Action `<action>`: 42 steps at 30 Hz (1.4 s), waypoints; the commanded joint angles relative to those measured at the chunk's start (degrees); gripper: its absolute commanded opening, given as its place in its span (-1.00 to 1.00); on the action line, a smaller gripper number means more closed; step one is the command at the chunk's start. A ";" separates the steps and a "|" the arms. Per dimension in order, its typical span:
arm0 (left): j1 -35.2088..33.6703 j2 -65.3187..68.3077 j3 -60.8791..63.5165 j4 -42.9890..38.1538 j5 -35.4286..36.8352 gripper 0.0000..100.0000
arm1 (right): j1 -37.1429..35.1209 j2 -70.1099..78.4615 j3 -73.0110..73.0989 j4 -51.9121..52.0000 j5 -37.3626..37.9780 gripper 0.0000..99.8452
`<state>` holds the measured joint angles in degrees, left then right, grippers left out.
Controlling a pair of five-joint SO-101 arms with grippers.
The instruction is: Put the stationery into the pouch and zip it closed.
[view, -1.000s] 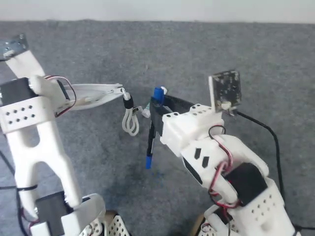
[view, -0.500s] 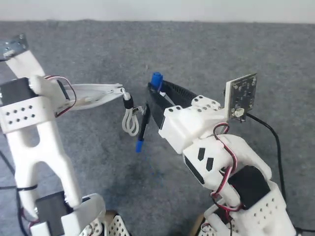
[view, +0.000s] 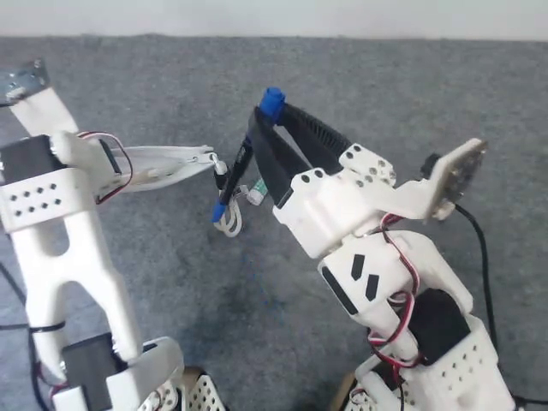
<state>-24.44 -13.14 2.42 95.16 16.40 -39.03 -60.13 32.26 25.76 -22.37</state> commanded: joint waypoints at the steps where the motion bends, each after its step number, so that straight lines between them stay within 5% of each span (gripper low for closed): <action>1: 0.44 0.00 -0.04 0.79 -0.44 -0.98 | -0.40 -0.31 -0.53 -5.14 -0.53 -0.99; 12: 0.44 0.09 0.04 0.79 -0.44 -0.98 | -4.88 10.42 -0.53 -16.31 -0.18 -0.99; 42: 0.35 0.09 0.04 0.70 -0.44 -0.98 | -0.48 35.38 2.37 -41.27 -0.18 -0.99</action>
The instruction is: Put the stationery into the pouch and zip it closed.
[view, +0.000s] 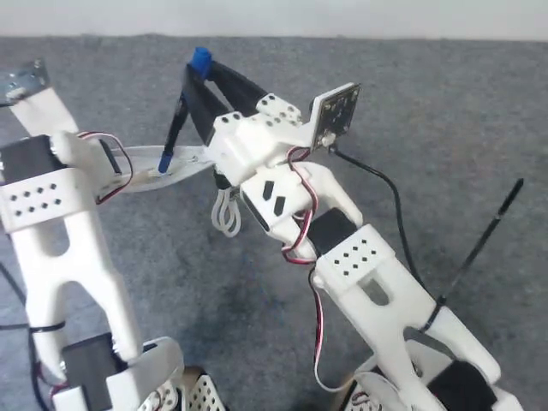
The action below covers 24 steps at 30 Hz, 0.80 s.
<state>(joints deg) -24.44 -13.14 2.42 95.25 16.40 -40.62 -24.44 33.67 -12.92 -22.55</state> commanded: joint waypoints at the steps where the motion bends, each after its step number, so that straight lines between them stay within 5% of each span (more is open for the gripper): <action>1: 0.35 0.09 0.04 0.62 -0.44 -0.98 | 0.92 -0.31 2.11 -3.30 0.00 -0.99; 24: 0.35 0.18 0.92 -1.41 -0.35 -0.98 | -7.69 -6.46 21.54 -6.99 0.97 -0.99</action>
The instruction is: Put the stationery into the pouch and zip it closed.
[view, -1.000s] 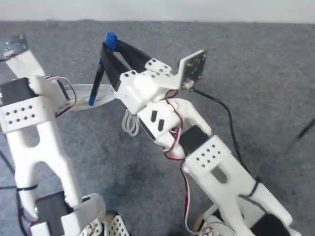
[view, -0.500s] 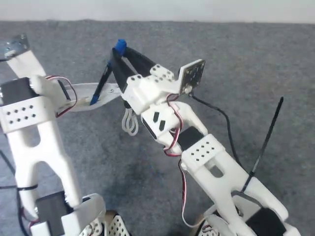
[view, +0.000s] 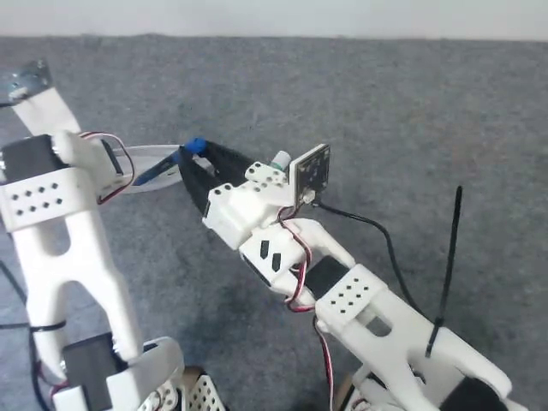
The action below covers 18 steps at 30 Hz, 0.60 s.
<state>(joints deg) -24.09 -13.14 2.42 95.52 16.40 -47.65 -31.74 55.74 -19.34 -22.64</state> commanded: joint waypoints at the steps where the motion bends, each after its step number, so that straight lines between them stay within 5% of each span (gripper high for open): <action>1: 0.00 0.18 1.01 -1.67 -0.35 -0.98 | -0.92 1.45 -0.62 -0.66 2.73 -0.99; 7: 0.00 0.18 1.27 -2.11 -0.35 -0.98 | -6.20 4.53 -0.62 -0.31 15.30 -0.99; 12: 0.00 0.18 1.27 -2.11 -0.35 -0.98 | -6.73 5.23 -0.62 -0.31 16.44 -0.97; 18: 0.00 0.18 1.27 -2.02 -0.35 -0.98 | -6.73 4.35 0.35 -0.22 16.53 -0.60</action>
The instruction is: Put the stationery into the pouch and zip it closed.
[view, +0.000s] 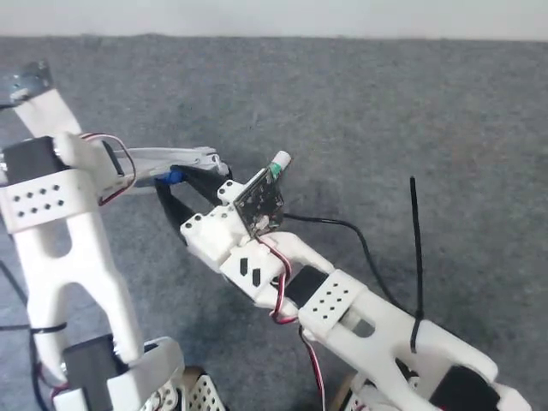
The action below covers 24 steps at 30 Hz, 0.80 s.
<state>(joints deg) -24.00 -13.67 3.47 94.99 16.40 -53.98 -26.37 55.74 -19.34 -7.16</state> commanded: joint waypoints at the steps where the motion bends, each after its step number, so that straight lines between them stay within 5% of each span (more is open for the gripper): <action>1: -0.09 0.70 0.22 -1.49 -0.35 -0.98 | -0.40 -1.27 0.44 -0.22 1.14 -0.60; 24: -0.35 0.70 0.22 -1.49 -0.35 -0.98 | -0.31 -10.15 3.78 2.51 7.21 -0.65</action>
<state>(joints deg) -24.00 -13.58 3.47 94.64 16.40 -53.80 -33.14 60.31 -19.16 -1.01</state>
